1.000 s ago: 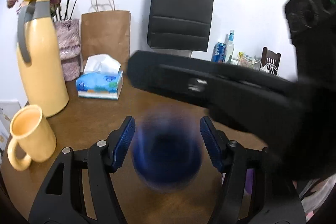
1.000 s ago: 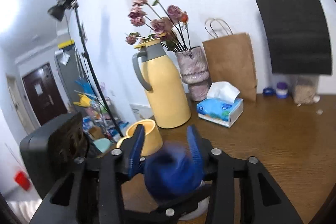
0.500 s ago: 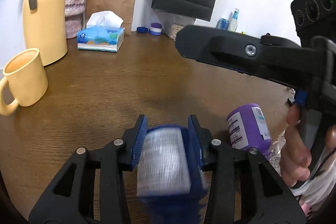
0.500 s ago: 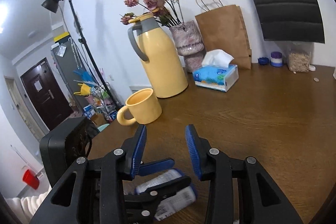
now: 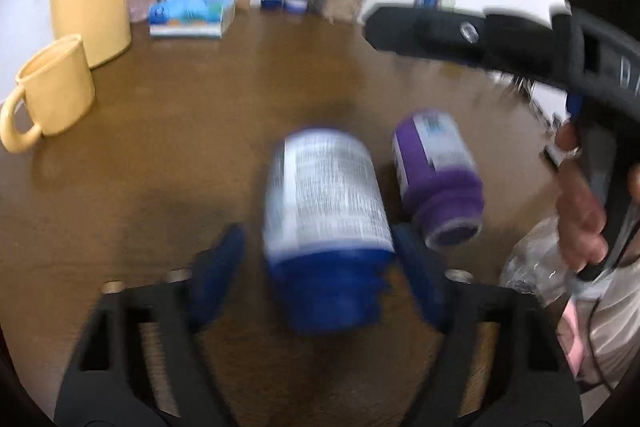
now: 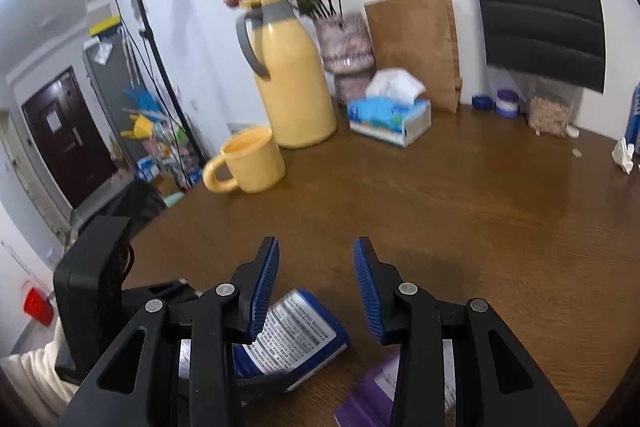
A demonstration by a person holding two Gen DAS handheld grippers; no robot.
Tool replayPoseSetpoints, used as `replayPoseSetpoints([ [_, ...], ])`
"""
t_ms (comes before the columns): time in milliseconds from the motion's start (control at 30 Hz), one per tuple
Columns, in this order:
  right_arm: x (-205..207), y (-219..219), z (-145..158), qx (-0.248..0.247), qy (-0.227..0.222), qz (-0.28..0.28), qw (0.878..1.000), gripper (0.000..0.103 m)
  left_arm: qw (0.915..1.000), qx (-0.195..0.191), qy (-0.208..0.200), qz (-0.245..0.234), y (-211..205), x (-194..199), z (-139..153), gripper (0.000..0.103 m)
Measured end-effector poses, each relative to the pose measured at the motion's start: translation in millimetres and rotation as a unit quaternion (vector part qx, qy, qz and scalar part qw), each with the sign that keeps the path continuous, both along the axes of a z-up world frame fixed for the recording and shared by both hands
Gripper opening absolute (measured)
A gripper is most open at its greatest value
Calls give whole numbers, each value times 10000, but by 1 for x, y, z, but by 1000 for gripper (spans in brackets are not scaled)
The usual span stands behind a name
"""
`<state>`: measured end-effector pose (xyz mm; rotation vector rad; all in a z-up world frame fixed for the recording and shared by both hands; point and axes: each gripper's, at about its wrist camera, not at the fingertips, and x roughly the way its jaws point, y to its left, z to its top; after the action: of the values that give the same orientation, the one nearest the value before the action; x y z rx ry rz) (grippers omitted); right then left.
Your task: Flip cup upright
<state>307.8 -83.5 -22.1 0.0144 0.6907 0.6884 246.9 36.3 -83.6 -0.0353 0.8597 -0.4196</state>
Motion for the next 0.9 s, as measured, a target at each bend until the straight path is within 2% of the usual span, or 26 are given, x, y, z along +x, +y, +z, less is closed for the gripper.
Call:
replayPoseSetpoints([
  [167,-1,14,-25,-427,284,387,9979,43,9999,69,46,57,7,-5,-2,60],
  [267,-5,25,-26,-730,115,549,9958,43,9998,140,69,124,13,-6,-3,60],
  [333,-4,31,-32,-976,166,509,9938,43,9997,149,-36,199,18,-10,3,60],
  [533,10,36,-40,-1091,439,431,9921,43,9994,239,-198,145,29,-15,30,60],
  [633,11,41,-40,-1129,423,489,9915,43,9991,277,-279,172,32,-9,39,59],
  [733,13,42,-43,-1246,449,362,9905,43,9990,307,-212,230,32,8,32,59],
  [833,17,36,-40,-1065,499,356,9924,43,9990,287,-23,338,32,20,18,59],
  [900,17,32,-38,-937,499,385,9936,43,9988,285,-189,345,29,15,17,59],
])
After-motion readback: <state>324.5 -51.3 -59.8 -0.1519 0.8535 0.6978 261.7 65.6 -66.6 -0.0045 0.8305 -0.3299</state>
